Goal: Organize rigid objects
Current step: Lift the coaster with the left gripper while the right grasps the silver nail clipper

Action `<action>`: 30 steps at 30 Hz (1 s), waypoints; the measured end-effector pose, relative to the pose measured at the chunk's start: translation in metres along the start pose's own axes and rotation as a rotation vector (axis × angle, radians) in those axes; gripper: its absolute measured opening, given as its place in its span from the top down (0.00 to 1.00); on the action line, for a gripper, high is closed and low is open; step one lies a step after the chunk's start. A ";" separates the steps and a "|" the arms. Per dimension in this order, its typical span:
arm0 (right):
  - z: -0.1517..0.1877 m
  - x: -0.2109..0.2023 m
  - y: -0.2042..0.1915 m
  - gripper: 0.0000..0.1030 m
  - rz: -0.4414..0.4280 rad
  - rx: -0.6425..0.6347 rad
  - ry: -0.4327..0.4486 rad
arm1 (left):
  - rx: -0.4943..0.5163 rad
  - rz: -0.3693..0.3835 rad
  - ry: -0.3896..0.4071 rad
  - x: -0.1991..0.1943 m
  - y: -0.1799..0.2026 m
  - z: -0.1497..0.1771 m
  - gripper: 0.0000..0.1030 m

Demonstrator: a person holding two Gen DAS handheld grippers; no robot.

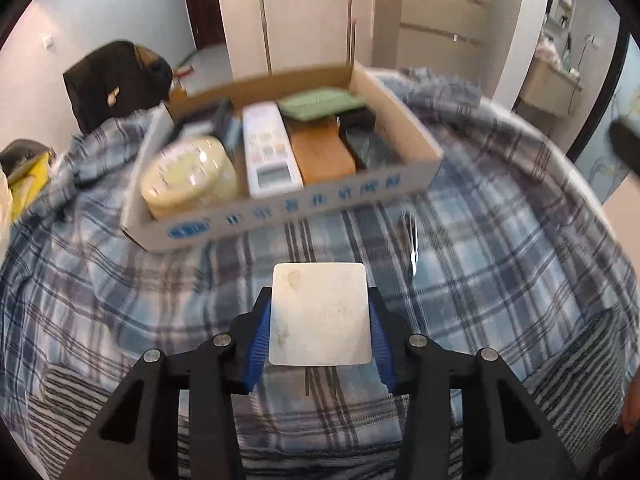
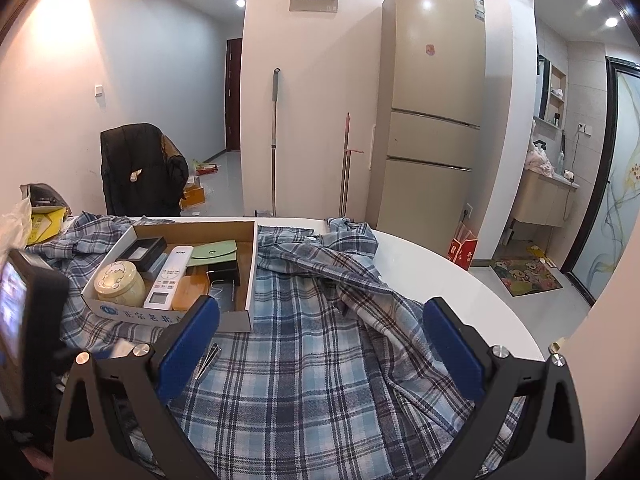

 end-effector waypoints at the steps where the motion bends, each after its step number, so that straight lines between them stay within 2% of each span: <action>1: 0.000 0.000 -0.001 0.02 0.000 -0.005 -0.002 | 0.002 0.013 0.019 -0.006 -0.001 -0.003 0.55; 5: 0.000 0.002 -0.004 0.08 -0.038 -0.001 -0.037 | -0.002 0.051 0.123 -0.037 -0.014 -0.023 0.55; 8: -0.005 -0.002 0.006 0.13 -0.068 0.087 -0.066 | -0.039 0.048 0.198 -0.055 -0.039 -0.041 0.55; 10: -0.013 -0.007 0.011 0.13 -0.077 0.117 -0.069 | -0.033 0.035 0.280 -0.068 -0.051 -0.049 0.55; 13: -0.023 -0.004 0.001 0.13 -0.103 0.089 -0.101 | -0.011 0.007 0.447 -0.082 -0.059 -0.059 0.55; 15: -0.025 0.007 -0.014 0.14 -0.154 0.070 -0.152 | -0.028 0.054 0.499 -0.082 -0.064 -0.059 0.55; 18: -0.016 0.030 -0.041 0.26 -0.220 0.058 -0.251 | -0.052 0.105 0.465 -0.074 -0.066 -0.054 0.55; 21: 0.001 0.055 -0.066 0.40 -0.293 0.073 -0.350 | -0.082 0.099 0.493 -0.076 -0.074 -0.056 0.55; 22: 0.007 0.060 -0.073 0.49 -0.310 0.073 -0.377 | -0.089 0.100 0.497 -0.076 -0.076 -0.056 0.55; 24: 0.020 0.074 -0.088 0.58 -0.332 0.056 -0.444 | -0.101 0.117 0.497 -0.076 -0.080 -0.054 0.56; 30: 0.044 0.099 -0.106 0.62 -0.339 0.051 -0.546 | -0.074 0.127 0.534 -0.084 -0.075 -0.051 0.58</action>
Point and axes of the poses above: each gripper's, at about its wrist camera, not at the fingertips, and x roughly the way its jaws point, y to its right, z to its underside, the point moved 9 cm from there along x, roughly the way its jaws point, and after that the axes turned 9 degrees about -x, right-handed, at the moved point
